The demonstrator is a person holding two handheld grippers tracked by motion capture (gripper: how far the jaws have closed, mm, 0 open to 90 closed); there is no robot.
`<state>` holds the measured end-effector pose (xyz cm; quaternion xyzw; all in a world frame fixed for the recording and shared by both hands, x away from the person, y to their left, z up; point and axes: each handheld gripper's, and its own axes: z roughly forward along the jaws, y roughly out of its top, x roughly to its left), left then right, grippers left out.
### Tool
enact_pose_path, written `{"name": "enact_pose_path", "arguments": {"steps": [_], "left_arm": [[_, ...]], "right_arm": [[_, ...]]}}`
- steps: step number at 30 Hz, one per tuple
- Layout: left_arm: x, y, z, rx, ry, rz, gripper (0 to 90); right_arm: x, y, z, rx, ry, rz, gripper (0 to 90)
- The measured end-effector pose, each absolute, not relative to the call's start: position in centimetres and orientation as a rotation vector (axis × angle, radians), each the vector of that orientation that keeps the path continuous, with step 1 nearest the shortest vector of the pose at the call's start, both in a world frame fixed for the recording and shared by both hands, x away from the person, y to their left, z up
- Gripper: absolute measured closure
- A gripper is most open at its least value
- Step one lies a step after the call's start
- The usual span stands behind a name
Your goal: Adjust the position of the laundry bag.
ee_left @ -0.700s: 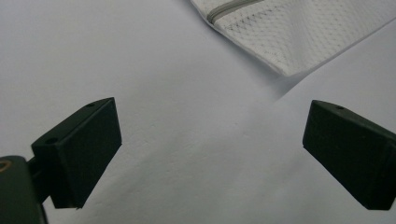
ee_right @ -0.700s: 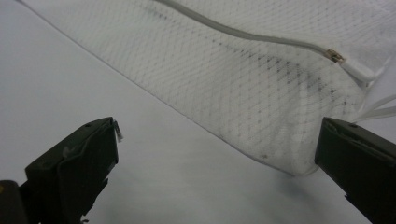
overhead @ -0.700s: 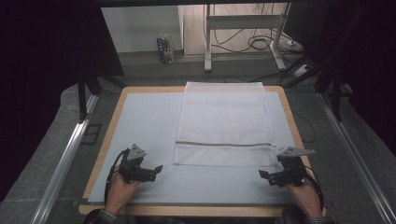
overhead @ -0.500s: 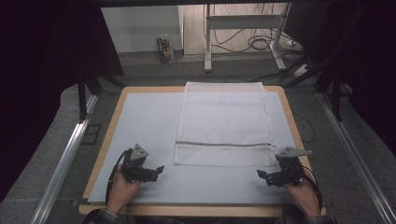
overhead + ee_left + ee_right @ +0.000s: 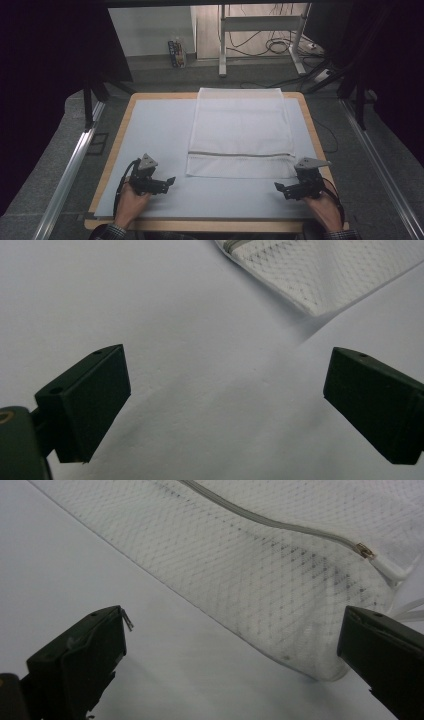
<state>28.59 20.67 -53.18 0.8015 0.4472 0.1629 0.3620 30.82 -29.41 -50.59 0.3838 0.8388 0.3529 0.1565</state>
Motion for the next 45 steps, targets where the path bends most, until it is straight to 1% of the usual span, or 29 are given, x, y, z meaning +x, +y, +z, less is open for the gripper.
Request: {"name": "enact_pose_path", "arguments": {"steps": [7,14,18,23,26,31,34,37,45], "left_arm": [[28.6,20.0,-53.0,2.101,1.134,0.433,4.8],[29.3,19.4,-52.7,2.081,1.139,0.386,4.9],[30.0,18.8,-52.6,2.110,1.131,0.411,7.3],[30.8,18.2,-52.7,2.119,1.115,0.412,13.9],[31.0,18.0,-52.6,2.117,1.104,0.424,15.9],[31.5,17.8,-52.3,2.103,1.091,0.426,19.5],[31.9,17.5,-52.2,2.126,1.070,0.410,24.0],[32.4,17.1,-52.3,2.137,1.062,0.392,26.9],[33.8,16.2,-52.4,2.157,1.032,0.393,37.8]], "right_arm": [[31.0,-29.5,-50.5,1.078,2.402,1.008,0.0],[31.4,-29.7,-50.4,1.118,2.378,1.013,0.1],[31.5,-29.7,-50.3,1.131,2.357,1.023,0.0],[31.6,-29.7,-50.0,1.117,2.327,1.052,0.0],[31.7,-29.8,-50.0,1.124,2.325,1.024,0.0],[32.1,-30.3,-49.9,1.211,2.309,1.003,7.3],[32.2,-30.6,-49.7,1.231,2.290,0.994,15.2],[32.4,-30.7,-49.5,1.227,2.298,0.977,26.0],[33.0,-30.8,-49.1,1.205,2.257,0.952,42.2]]}}
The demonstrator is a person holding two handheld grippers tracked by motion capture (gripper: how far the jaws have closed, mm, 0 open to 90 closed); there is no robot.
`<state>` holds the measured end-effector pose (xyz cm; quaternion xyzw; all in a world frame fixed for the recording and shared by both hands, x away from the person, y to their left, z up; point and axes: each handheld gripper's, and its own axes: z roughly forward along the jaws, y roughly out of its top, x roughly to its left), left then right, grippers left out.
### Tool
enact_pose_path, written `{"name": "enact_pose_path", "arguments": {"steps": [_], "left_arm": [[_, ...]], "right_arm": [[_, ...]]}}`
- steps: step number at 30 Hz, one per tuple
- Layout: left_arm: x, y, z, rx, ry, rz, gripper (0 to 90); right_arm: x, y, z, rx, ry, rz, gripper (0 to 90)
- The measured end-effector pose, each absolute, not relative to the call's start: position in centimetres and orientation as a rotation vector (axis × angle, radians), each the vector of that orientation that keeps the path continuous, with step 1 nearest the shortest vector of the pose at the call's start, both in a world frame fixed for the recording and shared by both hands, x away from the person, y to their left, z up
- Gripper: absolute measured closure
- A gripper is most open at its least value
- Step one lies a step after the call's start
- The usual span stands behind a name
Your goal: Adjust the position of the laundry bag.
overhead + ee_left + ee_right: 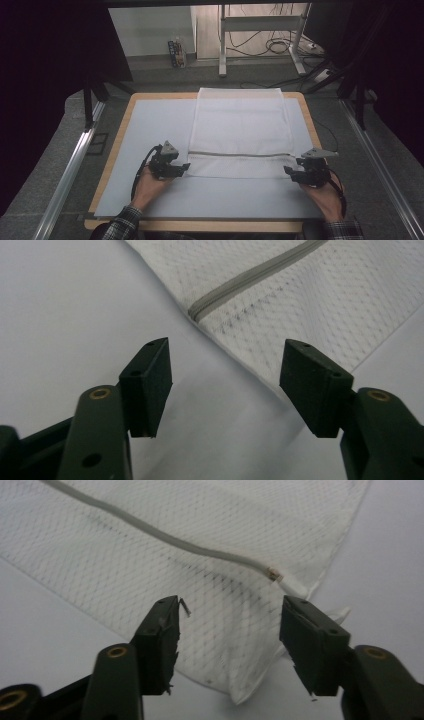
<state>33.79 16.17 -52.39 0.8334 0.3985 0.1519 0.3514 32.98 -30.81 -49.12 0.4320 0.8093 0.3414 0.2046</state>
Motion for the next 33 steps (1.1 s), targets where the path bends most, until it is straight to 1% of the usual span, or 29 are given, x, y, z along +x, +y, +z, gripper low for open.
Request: {"name": "enact_pose_path", "arguments": {"steps": [6,11,15,18,23,27,29,30,32,33], "left_arm": [[34.8,15.6,-52.3,2.140,1.032,0.407,45.7],[35.7,15.3,-52.4,2.113,1.052,0.409,55.4],[36.4,15.0,-52.8,2.110,1.078,0.439,59.4],[36.8,14.9,-53.3,2.114,1.091,0.449,60.3],[37.1,14.5,-54.0,2.124,1.092,0.451,56.8],[36.9,14.2,-54.0,2.131,1.084,0.463,55.9],[36.8,14.2,-54.0,2.133,1.082,0.441,61.4],[36.8,14.1,-54.0,2.133,1.078,0.425,66.8],[36.8,14.1,-54.0,2.125,1.102,0.406,71.0],[36.9,14.1,-53.9,2.119,1.113,0.399,72.8]], "right_arm": [[33.9,-31.1,-49.1,1.218,2.229,0.921,52.9],[34.6,-31.8,-49.1,1.239,2.181,0.921,61.8],[35.3,-32.0,-49.5,1.274,2.185,0.873,68.4],[35.9,-32.1,-49.8,1.284,2.190,0.846,68.6],[36.7,-31.8,-50.8,1.319,2.251,0.803,64.4],[36.8,-31.8,-51.0,1.333,2.267,0.786,64.0],[36.8,-31.9,-51.0,1.356,2.271,0.791,64.9],[36.8,-32.0,-51.0,1.357,2.272,0.794,66.2],[36.8,-32.0,-51.0,1.366,2.271,0.789,70.2],[36.8,-32.0,-50.9,1.382,2.269,0.793,73.8]]}}
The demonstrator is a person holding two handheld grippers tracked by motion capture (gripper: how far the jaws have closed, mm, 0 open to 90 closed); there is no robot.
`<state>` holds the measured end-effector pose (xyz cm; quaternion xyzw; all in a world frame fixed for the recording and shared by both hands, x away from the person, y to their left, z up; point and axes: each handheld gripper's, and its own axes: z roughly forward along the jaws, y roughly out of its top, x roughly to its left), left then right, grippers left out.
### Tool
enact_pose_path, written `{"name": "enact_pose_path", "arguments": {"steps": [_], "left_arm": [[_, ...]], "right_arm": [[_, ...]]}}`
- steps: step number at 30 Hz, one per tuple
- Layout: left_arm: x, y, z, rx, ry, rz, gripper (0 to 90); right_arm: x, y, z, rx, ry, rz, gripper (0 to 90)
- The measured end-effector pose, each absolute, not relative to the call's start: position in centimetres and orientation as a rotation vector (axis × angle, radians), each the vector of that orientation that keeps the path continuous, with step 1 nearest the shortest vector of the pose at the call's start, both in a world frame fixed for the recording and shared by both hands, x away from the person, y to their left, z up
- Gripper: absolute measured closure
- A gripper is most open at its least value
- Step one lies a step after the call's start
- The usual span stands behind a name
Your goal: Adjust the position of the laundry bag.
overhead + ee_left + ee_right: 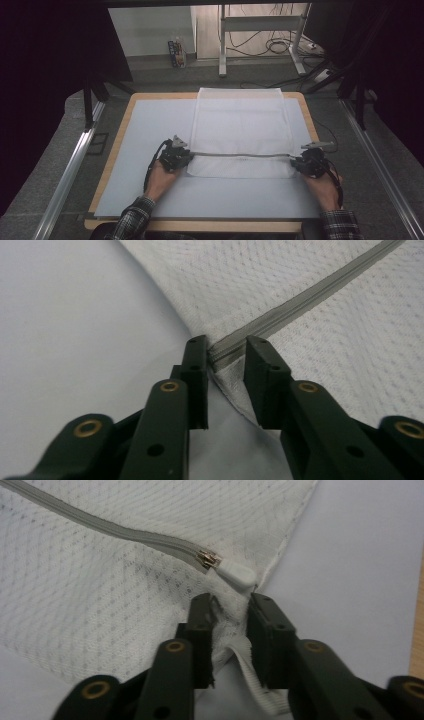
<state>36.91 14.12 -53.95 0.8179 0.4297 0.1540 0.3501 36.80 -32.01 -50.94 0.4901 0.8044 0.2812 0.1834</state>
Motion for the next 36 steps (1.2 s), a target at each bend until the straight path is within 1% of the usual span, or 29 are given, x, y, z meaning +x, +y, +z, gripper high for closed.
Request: {"name": "enact_pose_path", "arguments": {"steps": [1,4,8,16,23,36], "left_arm": [[37.0,14.2,-53.9,2.111,1.127,0.394,76.4],[37.1,14.3,-53.9,2.088,1.152,0.363,83.2],[37.1,14.4,-53.7,2.102,1.144,0.350,85.5],[36.4,15.6,-52.6,2.126,1.126,0.330,85.5],[35.1,17.4,-52.3,2.154,1.139,0.272,85.2],[32.5,19.6,-51.7,2.184,1.157,0.289,84.2]], "right_arm": [[36.8,-32.0,-50.9,1.396,2.265,0.795,80.0],[36.7,-32.1,-50.8,1.395,2.274,0.797,87.1],[36.5,-31.7,-50.7,1.359,2.281,0.762,87.9],[36.0,-31.3,-50.4,1.280,2.334,0.789,88.0],[35.3,-30.1,-50.0,1.179,2.382,0.802,88.0],[33.4,-28.0,-49.6,1.053,2.469,0.835,88.0]]}}
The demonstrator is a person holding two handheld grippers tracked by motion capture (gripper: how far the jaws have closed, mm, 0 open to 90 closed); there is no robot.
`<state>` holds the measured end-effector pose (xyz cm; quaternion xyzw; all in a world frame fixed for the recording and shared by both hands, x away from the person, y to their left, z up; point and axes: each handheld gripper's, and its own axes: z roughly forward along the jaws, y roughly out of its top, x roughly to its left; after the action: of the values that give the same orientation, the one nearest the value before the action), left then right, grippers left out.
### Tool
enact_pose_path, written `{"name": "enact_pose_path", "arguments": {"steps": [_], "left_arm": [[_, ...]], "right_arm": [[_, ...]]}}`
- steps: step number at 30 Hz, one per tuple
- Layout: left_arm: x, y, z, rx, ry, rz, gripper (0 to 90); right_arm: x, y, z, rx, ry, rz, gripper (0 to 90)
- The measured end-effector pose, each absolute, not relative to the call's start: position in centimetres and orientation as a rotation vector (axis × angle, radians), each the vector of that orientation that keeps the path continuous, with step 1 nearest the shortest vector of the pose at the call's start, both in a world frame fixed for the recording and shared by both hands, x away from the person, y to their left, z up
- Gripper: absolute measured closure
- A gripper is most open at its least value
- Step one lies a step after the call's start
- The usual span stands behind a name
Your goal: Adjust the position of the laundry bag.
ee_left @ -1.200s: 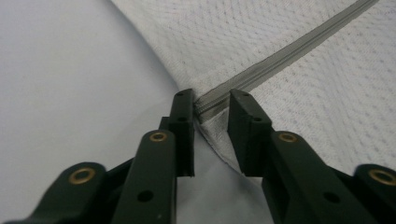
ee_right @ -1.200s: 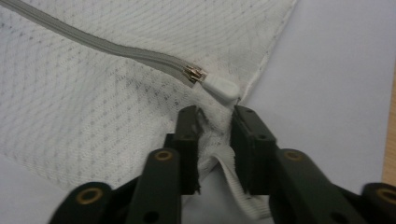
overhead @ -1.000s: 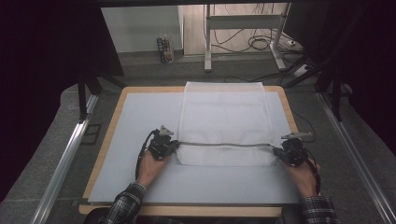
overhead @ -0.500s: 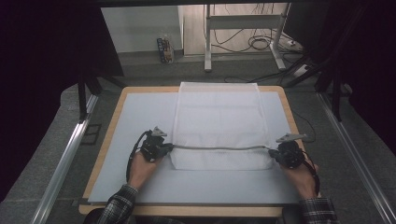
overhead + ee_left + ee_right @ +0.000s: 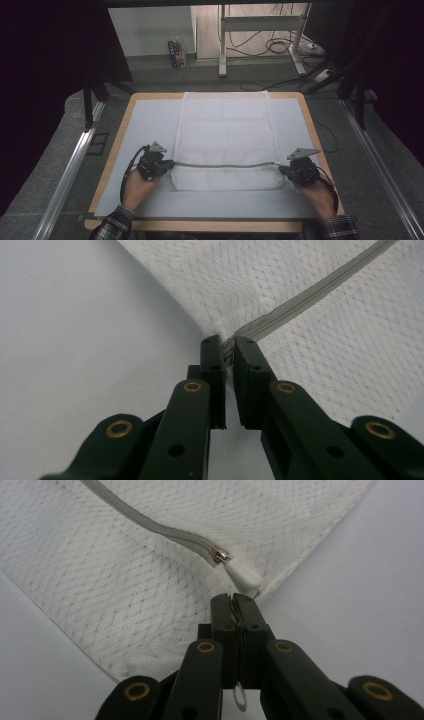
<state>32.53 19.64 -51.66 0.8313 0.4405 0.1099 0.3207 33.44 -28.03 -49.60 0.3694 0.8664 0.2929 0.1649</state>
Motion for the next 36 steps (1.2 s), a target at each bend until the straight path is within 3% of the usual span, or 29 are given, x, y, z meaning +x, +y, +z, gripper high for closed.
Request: {"name": "enact_pose_path", "arguments": {"steps": [22,24,29,36], "left_arm": [[29.3,21.5,-52.1,2.210,1.187,0.273,83.2],[29.1,21.6,-52.2,2.215,1.183,0.270,88.1],[29.0,21.4,-52.2,2.218,1.170,0.280,88.3],[29.1,21.4,-52.2,2.194,1.162,0.288,81.2]], "right_arm": [[31.1,-26.6,-49.9,0.964,2.572,0.823,87.8],[31.0,-26.5,-50.0,0.970,2.581,0.813,87.7],[31.0,-26.5,-50.1,0.968,2.589,0.807,87.6],[30.9,-26.7,-50.0,0.947,2.584,0.822,83.8]]}}
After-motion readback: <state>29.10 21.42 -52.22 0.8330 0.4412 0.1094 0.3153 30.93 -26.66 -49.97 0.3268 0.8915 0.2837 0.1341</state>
